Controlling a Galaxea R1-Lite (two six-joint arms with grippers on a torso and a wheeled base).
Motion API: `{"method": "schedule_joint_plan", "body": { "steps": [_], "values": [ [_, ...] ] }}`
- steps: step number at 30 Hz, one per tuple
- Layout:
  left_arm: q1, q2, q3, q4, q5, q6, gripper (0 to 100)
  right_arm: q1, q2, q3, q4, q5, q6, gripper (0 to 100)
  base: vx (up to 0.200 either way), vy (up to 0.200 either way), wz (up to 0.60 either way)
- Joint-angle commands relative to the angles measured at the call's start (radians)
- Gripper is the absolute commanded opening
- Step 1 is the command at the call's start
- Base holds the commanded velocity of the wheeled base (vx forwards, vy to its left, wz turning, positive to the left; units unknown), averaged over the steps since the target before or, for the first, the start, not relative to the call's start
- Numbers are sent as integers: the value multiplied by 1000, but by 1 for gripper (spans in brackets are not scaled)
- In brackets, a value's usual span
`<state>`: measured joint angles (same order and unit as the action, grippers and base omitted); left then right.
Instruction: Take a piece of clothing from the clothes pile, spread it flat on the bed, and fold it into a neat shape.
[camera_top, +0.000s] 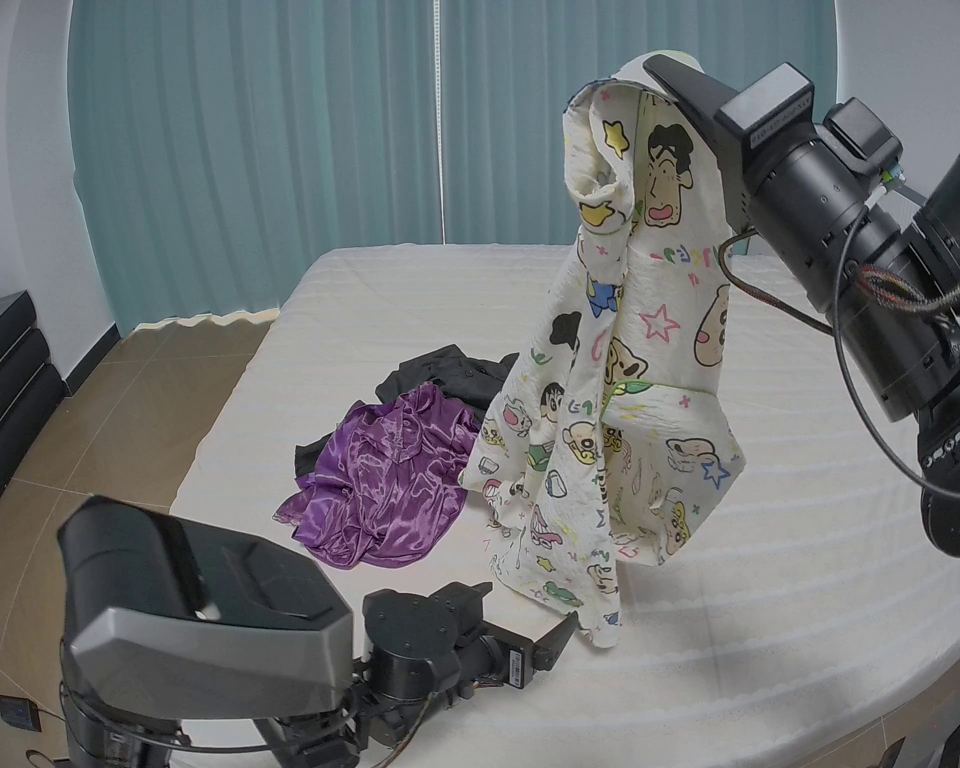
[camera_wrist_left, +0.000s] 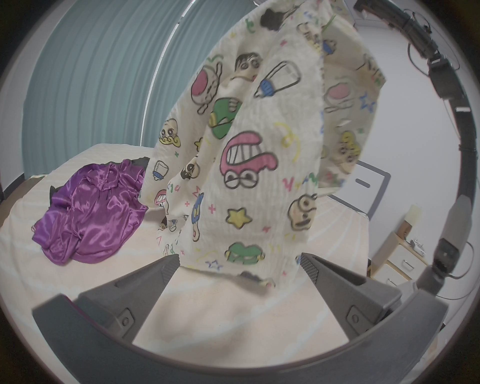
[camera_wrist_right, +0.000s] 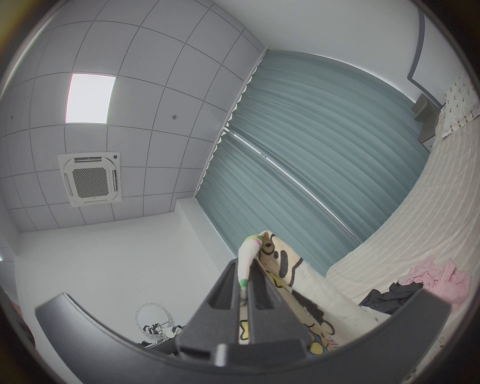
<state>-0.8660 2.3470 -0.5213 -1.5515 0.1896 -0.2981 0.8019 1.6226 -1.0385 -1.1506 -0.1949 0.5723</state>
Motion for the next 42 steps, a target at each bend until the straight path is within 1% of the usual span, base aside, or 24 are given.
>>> {"method": "schedule_joint_plan", "body": {
  "steps": [1, 3, 5, 8, 10, 15, 17, 21, 22, 26, 30, 31, 37, 42],
  "values": [
    [-28, 87, -92, -16, 59, -38, 100, 6, 20, 3, 6, -5, 1, 0, 0, 0, 0],
    [-42, 84, -89, -18, 67, -53, 100, 3, 23, 2, 6, -8, 1, 0, 0, 0, 0],
    [-65, 74, -54, -19, 56, -61, 100, -1, 36, -2, 6, -14, 1, 0, 0, 0, 0],
    [-99, 46, 3, -18, 19, -61, 100, -3, 49, -11, 5, -17, 1, 0, 0, 0, 0],
    [-111, 32, 7, -18, 8, -69, 100, 0, 59, -12, 2, -17, 1, 0, 0, 0, 0],
    [-111, 25, -36, -19, 18, -90, 100, 13, 60, -9, 0, -31, 1, 0, 0, 0, 0],
    [-104, 25, -60, -19, 30, -95, 100, 34, 49, -8, 0, -32, 1, 0, 0, 0, 0],
    [-100, 35, -74, -19, 31, -96, 100, 46, 49, -15, 5, -40, 0, 0, 0, 0, 0],
    [-96, 41, -86, -19, 31, -101, 100, 63, 53, -26, 8, -51, 0, 0, 0, 0, 0],
    [-94, 41, -91, -19, 30, -119, 100, 89, 85, -64, 9, -57, 0, 0, 0, 0, 0],
    [-91, 49, -108, -19, 30, -119, 100, 114, 126, -109, 11, -87, -2, 0, 0, 0, 0],
    [-82, 57, -123, -19, 31, -119, 100, 131, 145, -133, 11, -107, -2, 0, 0, 0, 0],
    [-54, 72, -129, -19, 31, -118, 100, 160, 157, -149, 12, -113, -2, 0, 0, 0, 0],
    [-36, 89, -129, -19, 45, -111, 100, 158, 154, -149, 12, -112, -2, 0, 0, 0, 0]
  ]
}}
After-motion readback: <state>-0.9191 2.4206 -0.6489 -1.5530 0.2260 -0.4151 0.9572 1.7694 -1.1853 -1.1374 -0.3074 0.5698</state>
